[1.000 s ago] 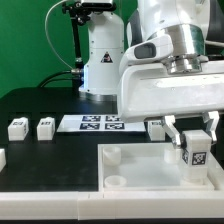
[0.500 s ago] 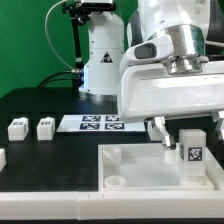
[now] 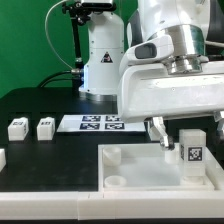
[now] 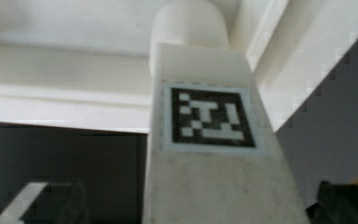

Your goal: Assemble one leg

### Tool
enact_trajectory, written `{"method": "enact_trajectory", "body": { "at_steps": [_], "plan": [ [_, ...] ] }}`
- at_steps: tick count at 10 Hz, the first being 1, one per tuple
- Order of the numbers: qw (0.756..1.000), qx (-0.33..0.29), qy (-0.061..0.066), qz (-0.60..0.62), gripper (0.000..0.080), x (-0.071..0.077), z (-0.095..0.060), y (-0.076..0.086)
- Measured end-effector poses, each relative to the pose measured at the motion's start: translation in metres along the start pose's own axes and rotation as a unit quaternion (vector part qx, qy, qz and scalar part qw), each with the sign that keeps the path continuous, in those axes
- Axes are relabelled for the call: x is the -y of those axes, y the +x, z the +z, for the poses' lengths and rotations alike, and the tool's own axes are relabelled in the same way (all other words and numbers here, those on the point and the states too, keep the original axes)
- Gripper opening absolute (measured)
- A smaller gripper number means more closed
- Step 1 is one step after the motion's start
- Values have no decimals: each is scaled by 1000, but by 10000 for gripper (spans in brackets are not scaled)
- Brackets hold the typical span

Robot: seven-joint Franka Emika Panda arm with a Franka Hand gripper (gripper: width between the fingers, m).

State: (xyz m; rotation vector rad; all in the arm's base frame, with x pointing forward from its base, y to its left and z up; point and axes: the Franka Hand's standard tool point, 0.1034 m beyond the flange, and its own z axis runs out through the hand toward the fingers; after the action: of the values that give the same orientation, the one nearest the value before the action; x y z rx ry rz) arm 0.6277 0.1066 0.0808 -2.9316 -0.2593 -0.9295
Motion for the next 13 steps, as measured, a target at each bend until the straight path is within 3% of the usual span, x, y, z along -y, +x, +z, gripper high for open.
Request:
{"method": "enact_trajectory", "body": {
  "at_steps": [3, 4, 6, 8, 9, 11, 12, 13],
  "plan": [
    [998, 67, 7, 8, 649, -7, -13, 14],
    [991, 132, 15, 21, 649, -4, -9, 6],
    [970, 240, 28, 42, 649, 1, -8, 9],
    [948, 314, 37, 44, 649, 4, -4, 5],
    [960, 275, 34, 38, 649, 1, 6, 15],
    [963, 266, 32, 37, 649, 0, 9, -1],
    [963, 264, 32, 37, 553, 0, 9, 1],
    [962, 266, 27, 56, 400, 0, 9, 0]
  ]
}}
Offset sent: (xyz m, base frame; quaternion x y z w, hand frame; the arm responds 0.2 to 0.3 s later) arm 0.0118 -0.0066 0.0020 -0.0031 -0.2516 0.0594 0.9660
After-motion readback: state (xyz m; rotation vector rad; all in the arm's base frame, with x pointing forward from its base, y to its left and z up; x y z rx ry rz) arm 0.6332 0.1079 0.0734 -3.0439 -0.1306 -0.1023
